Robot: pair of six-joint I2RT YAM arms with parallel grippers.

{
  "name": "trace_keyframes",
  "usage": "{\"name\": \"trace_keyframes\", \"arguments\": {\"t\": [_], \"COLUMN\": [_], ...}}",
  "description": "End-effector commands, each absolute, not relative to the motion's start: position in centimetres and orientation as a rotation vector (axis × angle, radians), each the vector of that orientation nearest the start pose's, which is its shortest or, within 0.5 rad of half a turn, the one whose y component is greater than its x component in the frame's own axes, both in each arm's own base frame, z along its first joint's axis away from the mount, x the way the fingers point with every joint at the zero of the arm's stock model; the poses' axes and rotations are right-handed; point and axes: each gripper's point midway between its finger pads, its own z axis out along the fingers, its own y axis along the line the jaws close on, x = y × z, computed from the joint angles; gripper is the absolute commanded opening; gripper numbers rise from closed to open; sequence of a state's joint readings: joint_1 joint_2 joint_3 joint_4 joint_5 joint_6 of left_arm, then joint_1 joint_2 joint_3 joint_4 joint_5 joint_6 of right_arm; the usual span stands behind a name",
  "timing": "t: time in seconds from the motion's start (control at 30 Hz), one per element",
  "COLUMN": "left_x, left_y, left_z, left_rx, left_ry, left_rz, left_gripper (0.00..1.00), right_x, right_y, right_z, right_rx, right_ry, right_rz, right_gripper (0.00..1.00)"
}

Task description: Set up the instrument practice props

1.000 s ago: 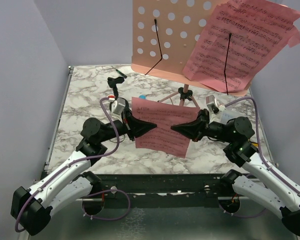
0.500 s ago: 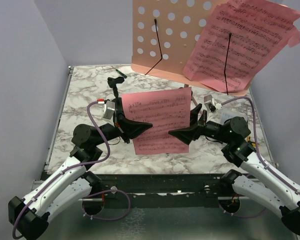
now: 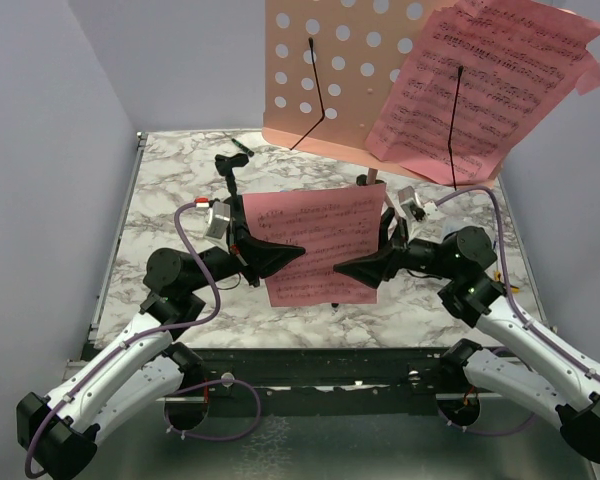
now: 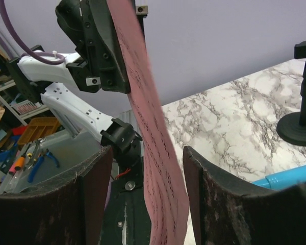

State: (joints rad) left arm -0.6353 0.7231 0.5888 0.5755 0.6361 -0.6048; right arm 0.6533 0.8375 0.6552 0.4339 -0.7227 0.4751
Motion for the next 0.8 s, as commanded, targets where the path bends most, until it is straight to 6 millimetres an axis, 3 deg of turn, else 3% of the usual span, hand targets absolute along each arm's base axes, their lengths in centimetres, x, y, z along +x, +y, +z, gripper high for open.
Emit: {"name": "trace_keyframes", "arguments": {"t": [0.0, 0.3, 0.53, 0.6, 0.67, 0.77], "left_x": [13.84, 13.71, 13.85, 14.05, 14.22, 14.58], "left_y": [-26.06, -26.15, -26.05, -26.02, -26.01, -26.01], "left_z": [36.85, 36.59, 36.49, 36.45, 36.33, 35.95], "left_rx": [0.677, 0.684, 0.671, 0.664, 0.660, 0.650], "left_ry": [1.175, 1.182, 1.184, 1.185, 1.185, 1.193], "left_rz": [-1.434, -1.444, -1.437, -1.428, -1.419, -1.404], "left_gripper": [0.00, 0.00, 0.00, 0.07, 0.19, 0.52], "right_x": [14.31, 14.67, 14.92, 14.99, 15.02, 15.02], "right_y": [28.17, 28.21, 28.24, 28.22, 28.21, 28.12], "right_z": [35.81, 36.48, 36.17, 36.18, 36.08, 36.00], "right_rx": [-0.833, -0.831, -0.827, -0.825, -0.826, -0.825], "right_ry": [1.248, 1.250, 1.265, 1.268, 1.272, 1.275], "right_rz": [1.425, 1.402, 1.393, 1.388, 1.385, 1.377], "right_gripper": [0.61, 0.48, 0.11, 0.02, 0.01, 0.01]}}
